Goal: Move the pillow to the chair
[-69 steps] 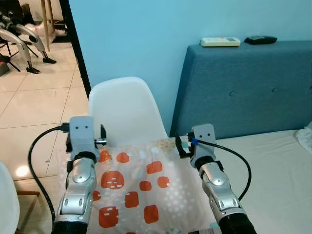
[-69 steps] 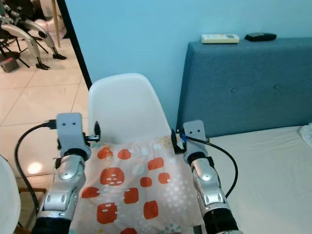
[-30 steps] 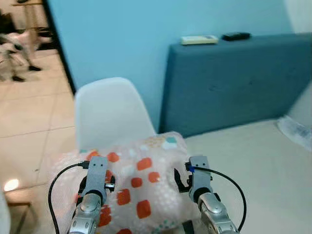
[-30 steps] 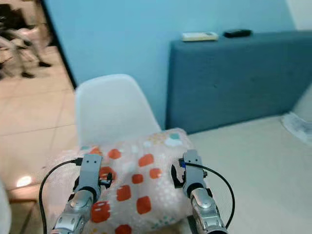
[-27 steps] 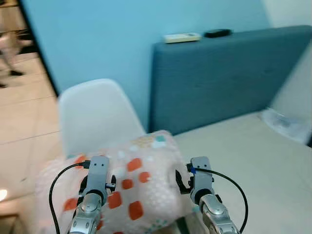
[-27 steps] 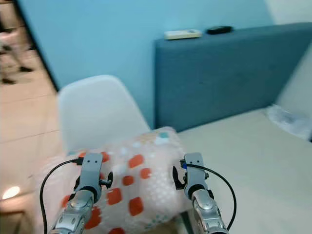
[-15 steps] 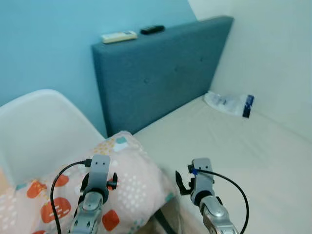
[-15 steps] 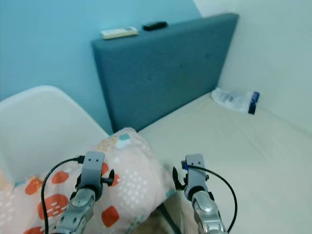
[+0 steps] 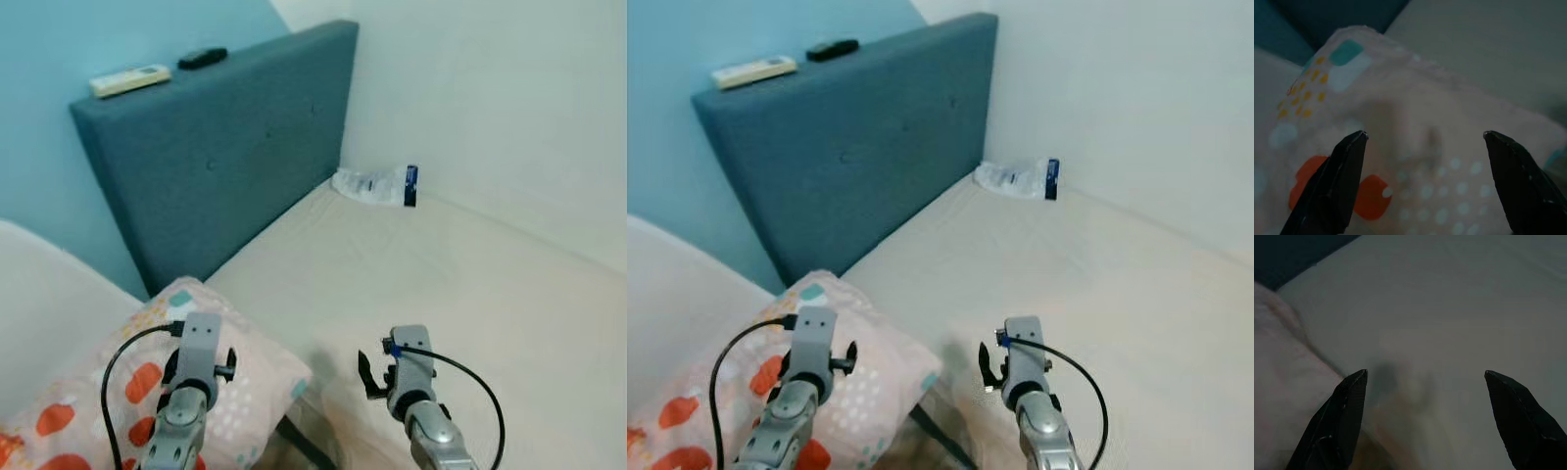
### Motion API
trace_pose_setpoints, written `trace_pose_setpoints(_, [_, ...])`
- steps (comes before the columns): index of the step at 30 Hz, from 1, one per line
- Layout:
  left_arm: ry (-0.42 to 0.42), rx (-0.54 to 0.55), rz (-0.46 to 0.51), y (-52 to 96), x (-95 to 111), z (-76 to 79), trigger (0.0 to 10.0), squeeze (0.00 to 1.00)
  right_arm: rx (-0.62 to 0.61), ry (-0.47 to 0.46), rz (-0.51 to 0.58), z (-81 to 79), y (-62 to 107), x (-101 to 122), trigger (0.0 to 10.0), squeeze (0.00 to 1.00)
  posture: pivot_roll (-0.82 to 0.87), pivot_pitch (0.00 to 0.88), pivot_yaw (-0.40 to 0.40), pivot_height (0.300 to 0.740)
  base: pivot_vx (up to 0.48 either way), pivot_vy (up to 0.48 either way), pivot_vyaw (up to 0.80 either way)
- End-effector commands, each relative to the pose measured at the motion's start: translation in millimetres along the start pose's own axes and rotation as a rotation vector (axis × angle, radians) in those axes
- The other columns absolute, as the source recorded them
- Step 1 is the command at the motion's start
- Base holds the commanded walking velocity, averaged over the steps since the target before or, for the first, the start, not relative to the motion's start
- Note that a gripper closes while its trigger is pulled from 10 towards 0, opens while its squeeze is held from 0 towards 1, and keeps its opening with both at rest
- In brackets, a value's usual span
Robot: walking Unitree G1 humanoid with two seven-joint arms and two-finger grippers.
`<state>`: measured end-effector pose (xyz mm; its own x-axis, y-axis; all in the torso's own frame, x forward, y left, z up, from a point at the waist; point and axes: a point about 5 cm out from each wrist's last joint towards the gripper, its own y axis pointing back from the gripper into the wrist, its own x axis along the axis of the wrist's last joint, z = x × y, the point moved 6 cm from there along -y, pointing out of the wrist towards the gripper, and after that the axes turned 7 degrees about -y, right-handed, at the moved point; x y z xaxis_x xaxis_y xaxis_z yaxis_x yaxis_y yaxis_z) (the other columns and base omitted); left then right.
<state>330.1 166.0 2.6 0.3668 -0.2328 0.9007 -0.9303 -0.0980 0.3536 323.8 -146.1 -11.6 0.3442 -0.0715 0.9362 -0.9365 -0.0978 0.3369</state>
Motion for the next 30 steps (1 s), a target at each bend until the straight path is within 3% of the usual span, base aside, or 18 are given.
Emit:
trace_pose_setpoints(1, [-0.007, -0.016, 0.008, 0.5, 1.8, 5.1, 10.0, 0.0, -0.016, -0.006, 0.006, 5.0, -0.2, 3.0, 10.0, 0.0, 0.02, 0.096, -0.008, 0.74, 0.0, 0.0, -0.8])
trace_pose_setpoints(30, [-0.006, -0.023, 0.021, -0.8, 6.6, 4.3, 10.0, 0.0, -0.013, 0.008, 0.004, 7.3, -2.0, 5.0, 10.0, 0.0, 0.01, 0.081, -0.005, 0.74, 0.0, 0.0, -0.8])
